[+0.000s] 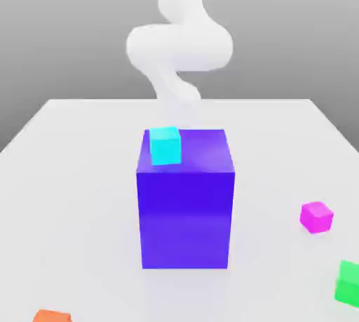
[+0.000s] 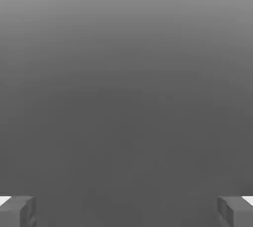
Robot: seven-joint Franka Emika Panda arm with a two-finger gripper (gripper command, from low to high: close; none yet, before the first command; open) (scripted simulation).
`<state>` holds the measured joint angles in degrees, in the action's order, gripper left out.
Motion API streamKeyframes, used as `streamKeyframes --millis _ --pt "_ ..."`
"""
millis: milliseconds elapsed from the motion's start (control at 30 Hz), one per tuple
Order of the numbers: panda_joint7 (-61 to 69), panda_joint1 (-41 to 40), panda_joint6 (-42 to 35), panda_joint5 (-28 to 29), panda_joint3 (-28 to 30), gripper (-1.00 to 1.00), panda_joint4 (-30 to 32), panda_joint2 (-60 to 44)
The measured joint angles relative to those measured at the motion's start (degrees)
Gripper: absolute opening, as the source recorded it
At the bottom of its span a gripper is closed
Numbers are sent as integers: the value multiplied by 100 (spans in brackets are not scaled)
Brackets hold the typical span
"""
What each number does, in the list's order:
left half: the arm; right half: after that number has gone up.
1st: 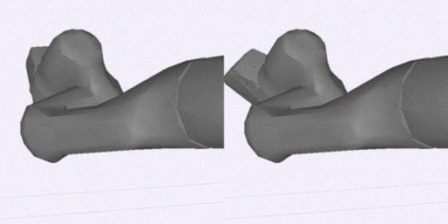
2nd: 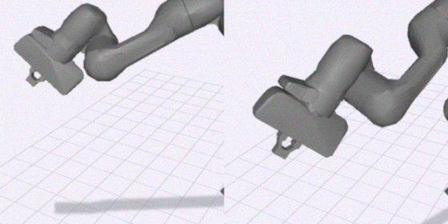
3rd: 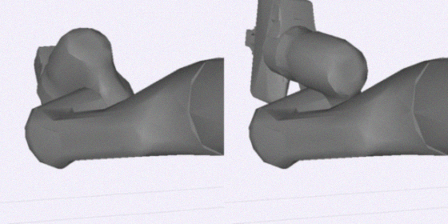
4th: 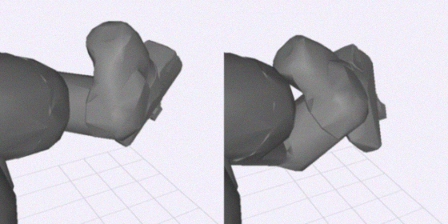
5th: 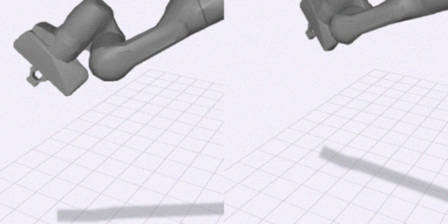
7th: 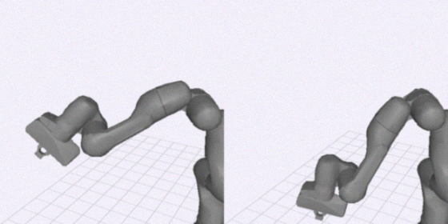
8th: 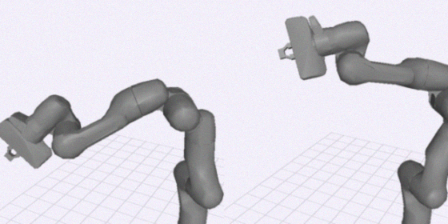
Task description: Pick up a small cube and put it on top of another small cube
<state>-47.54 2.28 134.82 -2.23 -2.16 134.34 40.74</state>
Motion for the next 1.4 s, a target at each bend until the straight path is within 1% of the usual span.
streamKeyframes --millis 167,300,433,500,600,700,800,900,933,1100,1133,1167,1233,1367,1400 --pt "-415 468 631 -390 -572 0 529 -1058" --pt "-832 813 1119 -560 -1102 0 938 -1865" --pt "-1370 1107 1622 -555 -1695 0 1350 -2681" --pt "-1730 1242 1877 -430 -1984 0 1558 -3102" --pt "-2440 1566 2262 0 -2337 0 1872 -3764" --pt "-3391 1991 2627 775 -2322 0 2170 -4451" --pt "-4126 2441 3051 1634 -1789 0 2140 -5113" --pt "-4631 3043 3512 2275 -1054 0 2001 -5728" --pt "-4744 3239 3659 2413 -828 -100 1955 -5914" --pt "-4751 3239 3672 2421 -829 -100 1955 -5915" --pt "-4811 3342 3747 2493 -711 -100 1932 -6008" --pt "-4776 3299 3704 2451 -763 -100 1947 -5955" --pt "-4548 3049 3477 2163 -1077 -100 2024 -5661" --pt "-3783 2683 2895 1138 -1678 -100 2221 -4848" --pt "-3624 2620 2752 1026 -1714 -100 2138 -4786"
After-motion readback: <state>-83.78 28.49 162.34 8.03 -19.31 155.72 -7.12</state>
